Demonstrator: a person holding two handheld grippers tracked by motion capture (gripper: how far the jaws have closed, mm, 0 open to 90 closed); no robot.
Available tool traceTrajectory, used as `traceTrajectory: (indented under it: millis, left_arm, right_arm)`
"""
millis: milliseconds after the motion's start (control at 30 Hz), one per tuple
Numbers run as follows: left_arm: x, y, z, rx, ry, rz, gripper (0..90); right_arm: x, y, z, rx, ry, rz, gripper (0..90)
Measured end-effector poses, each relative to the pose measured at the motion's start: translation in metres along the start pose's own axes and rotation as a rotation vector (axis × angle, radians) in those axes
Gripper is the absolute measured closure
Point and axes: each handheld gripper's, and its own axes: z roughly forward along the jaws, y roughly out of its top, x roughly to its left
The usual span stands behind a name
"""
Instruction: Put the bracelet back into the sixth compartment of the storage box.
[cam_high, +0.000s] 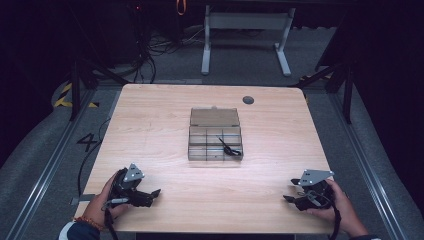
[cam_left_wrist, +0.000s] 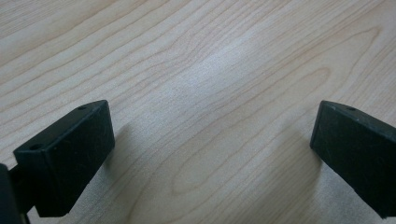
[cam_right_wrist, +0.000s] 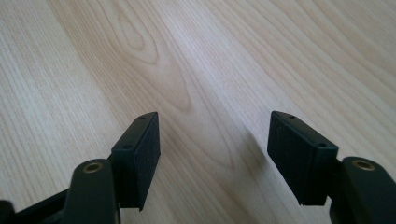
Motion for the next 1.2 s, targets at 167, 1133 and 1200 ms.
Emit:
traceTrajectory:
  millis: [167,1133,1200]
  left_arm:
    - [0.000,0.000,0.000,0.000,0.000,0.000,0.1]
    - [0.000,0.000,0.000,0.002,-0.006,-0.007,0.1]
    - [0.000,0.000,0.000,0.001,-0.005,-0.006,0.1]
  right_arm:
    - [0.000,-0.019,-0.002,-0.101,-0.010,0.050,28.7]
    - [-0.003,-0.032,0.002,-0.165,-0.074,0.191,15.1]
    - [-0.003,-0.032,0.002,-0.165,-0.074,0.191,15.1]
